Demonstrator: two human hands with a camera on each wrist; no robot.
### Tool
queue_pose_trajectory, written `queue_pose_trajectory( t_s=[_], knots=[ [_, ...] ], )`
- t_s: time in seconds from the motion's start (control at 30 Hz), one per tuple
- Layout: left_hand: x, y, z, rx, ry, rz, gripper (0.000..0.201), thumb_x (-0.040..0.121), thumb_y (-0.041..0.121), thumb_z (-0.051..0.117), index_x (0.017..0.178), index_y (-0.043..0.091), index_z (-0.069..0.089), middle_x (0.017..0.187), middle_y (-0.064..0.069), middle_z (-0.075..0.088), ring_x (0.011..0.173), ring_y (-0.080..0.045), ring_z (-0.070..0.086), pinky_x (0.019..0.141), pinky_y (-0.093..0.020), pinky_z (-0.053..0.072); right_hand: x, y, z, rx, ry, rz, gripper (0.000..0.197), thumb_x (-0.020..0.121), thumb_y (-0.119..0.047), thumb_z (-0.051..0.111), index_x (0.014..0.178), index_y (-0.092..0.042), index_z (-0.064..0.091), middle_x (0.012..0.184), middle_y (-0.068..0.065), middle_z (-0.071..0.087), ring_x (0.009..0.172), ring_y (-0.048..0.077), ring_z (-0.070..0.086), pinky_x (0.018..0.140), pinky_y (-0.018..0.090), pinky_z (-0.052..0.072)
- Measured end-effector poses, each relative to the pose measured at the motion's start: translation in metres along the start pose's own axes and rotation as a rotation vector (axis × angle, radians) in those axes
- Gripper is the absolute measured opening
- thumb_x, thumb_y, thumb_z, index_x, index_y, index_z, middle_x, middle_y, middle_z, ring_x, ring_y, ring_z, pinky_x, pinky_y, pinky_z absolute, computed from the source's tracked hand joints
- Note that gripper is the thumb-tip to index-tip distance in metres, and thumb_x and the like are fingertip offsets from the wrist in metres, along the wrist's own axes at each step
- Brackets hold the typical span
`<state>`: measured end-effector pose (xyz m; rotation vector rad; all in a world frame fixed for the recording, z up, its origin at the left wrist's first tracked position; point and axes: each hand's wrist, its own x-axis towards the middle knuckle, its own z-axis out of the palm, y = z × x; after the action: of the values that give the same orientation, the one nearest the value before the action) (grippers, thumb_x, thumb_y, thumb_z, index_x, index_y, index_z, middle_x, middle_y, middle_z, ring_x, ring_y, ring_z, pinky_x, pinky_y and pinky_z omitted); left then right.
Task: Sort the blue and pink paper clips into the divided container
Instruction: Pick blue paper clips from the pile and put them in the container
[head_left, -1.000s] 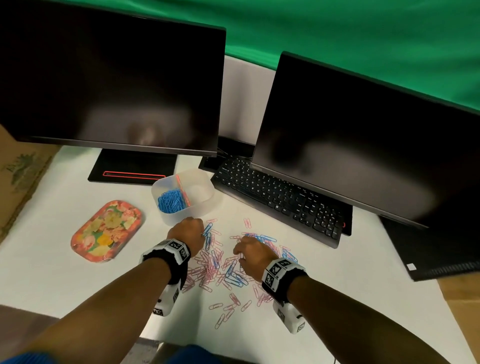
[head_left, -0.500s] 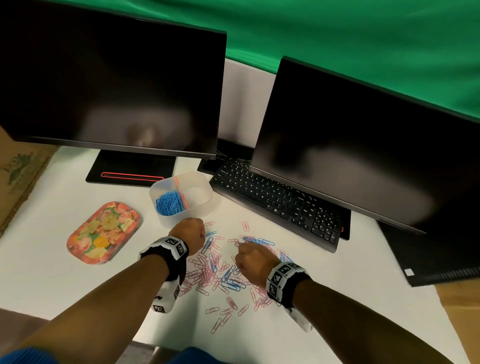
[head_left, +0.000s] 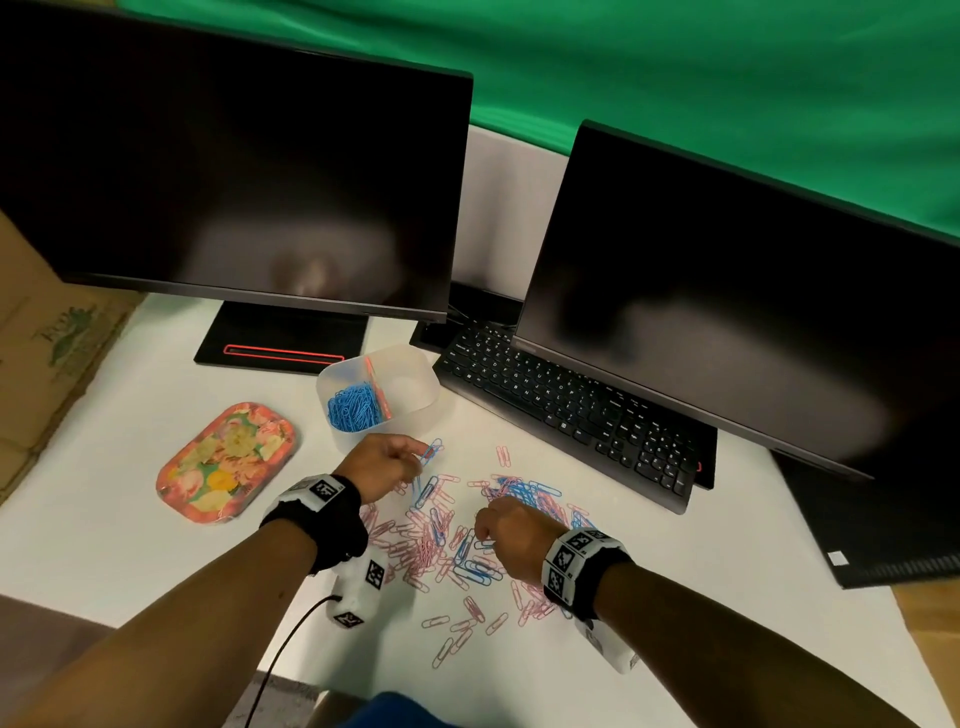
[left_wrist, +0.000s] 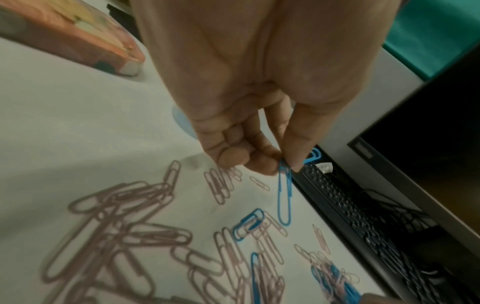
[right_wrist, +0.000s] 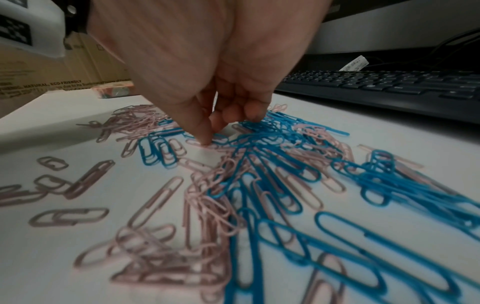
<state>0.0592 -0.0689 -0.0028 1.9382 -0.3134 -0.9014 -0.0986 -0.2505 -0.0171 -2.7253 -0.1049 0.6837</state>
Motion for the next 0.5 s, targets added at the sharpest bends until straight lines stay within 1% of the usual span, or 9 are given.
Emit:
queue_pose_trajectory(
  t_s=[0.03,0.07,0.13,0.23,0.27,0.33,0.4,0.47,0.5],
  knots=[
    [-0.0012,0.0007,-0.0004,-0.033,0.002,-0.014,0.018,0.087,0.001,0.061,0.097,0.012,0.07,0.076,-0.005,0.065,0.066,-0.013,0.056,0.05,-0.011,0.043,-0.0002,-0.0007,-0.0013,0.001,-0.005,0.004,0.039,0.085,0.008,0.048,0.119,-0.008,0.057,0.117,0.012,0.054,0.112,0.026,0.051,0.092,0.031,0.043],
    [-0.0024,0.0008,-0.0004,-0.063,0.005,-0.023,0.014,0.088,0.002,0.062,0.093,0.011,0.071,0.074,-0.004,0.064,0.065,-0.013,0.056,0.05,-0.013,0.043,0.0002,0.0,-0.0003,0.014,0.003,0.005,0.039,0.086,0.008,0.047,0.119,-0.008,0.058,0.118,0.012,0.054,0.112,0.026,0.051,0.091,0.03,0.043],
    [-0.0037,-0.0003,0.0003,-0.113,0.011,-0.035,0.009,0.089,0.006,0.063,0.088,0.012,0.07,0.072,-0.003,0.064,0.066,-0.013,0.057,0.055,-0.018,0.044,0.0001,0.0014,0.0014,0.047,0.023,0.014,0.035,0.088,0.005,0.045,0.117,-0.008,0.06,0.117,0.012,0.056,0.112,0.025,0.051,0.091,0.029,0.042],
    [-0.0041,-0.0036,0.0022,-0.201,0.021,-0.057,0.01,0.09,0.005,0.061,0.089,0.013,0.067,0.075,-0.005,0.064,0.067,-0.016,0.06,0.061,-0.025,0.046,-0.003,0.0016,-0.0003,0.146,0.098,0.039,0.023,0.09,-0.006,0.047,0.105,-0.007,0.064,0.111,0.01,0.06,0.108,0.023,0.052,0.091,0.028,0.042],
    [-0.0045,-0.0044,0.0028,-0.224,0.026,-0.064,0.012,0.09,0.003,0.059,0.091,0.013,0.066,0.075,-0.006,0.064,0.066,-0.017,0.06,0.062,-0.026,0.046,-0.0033,0.0027,-0.0009,0.203,0.133,0.054,0.02,0.089,-0.01,0.05,0.102,-0.007,0.065,0.108,0.009,0.061,0.104,0.022,0.053,0.088,0.026,0.042],
    [-0.0052,-0.0058,0.0045,-0.245,0.031,-0.079,0.017,0.089,0.0,0.056,0.095,0.013,0.065,0.073,-0.008,0.063,0.065,-0.018,0.059,0.063,-0.028,0.046,-0.0046,0.0038,-0.0045,0.326,0.187,0.111,0.014,0.089,-0.013,0.055,0.096,-0.009,0.066,0.1,0.004,0.063,0.092,0.018,0.057,0.079,0.02,0.041],
    [-0.0059,-0.0056,0.006,-0.278,0.039,-0.093,0.021,0.088,-0.003,0.053,0.098,0.011,0.065,0.071,-0.01,0.061,0.063,-0.019,0.057,0.061,-0.029,0.046,-0.0027,0.0063,-0.0057,0.469,0.216,0.202,0.011,0.087,-0.013,0.057,0.091,-0.016,0.067,0.09,0.001,0.065,0.083,0.014,0.059,0.073,0.019,0.045],
    [-0.0072,-0.0037,0.0075,-0.403,0.042,-0.121,0.025,0.086,-0.008,0.048,0.099,0.006,0.064,0.066,-0.012,0.056,0.059,-0.021,0.053,0.057,-0.029,0.044,-0.0022,0.0075,-0.0068,0.647,0.223,0.269,0.023,0.086,-0.006,0.055,0.087,-0.028,0.062,0.084,0.0,0.064,0.082,0.018,0.062,0.075,0.022,0.051],
    [-0.0079,-0.0029,0.0085,-0.497,0.042,-0.138,0.025,0.086,-0.01,0.045,0.098,0.003,0.062,0.065,-0.013,0.052,0.056,-0.021,0.051,0.054,-0.029,0.043,-0.0027,0.007,-0.0078,0.752,0.215,0.285,0.03,0.085,-0.002,0.053,0.088,-0.031,0.06,0.08,0.0,0.061,0.079,0.019,0.062,0.07,0.023,0.051]
  ],
)
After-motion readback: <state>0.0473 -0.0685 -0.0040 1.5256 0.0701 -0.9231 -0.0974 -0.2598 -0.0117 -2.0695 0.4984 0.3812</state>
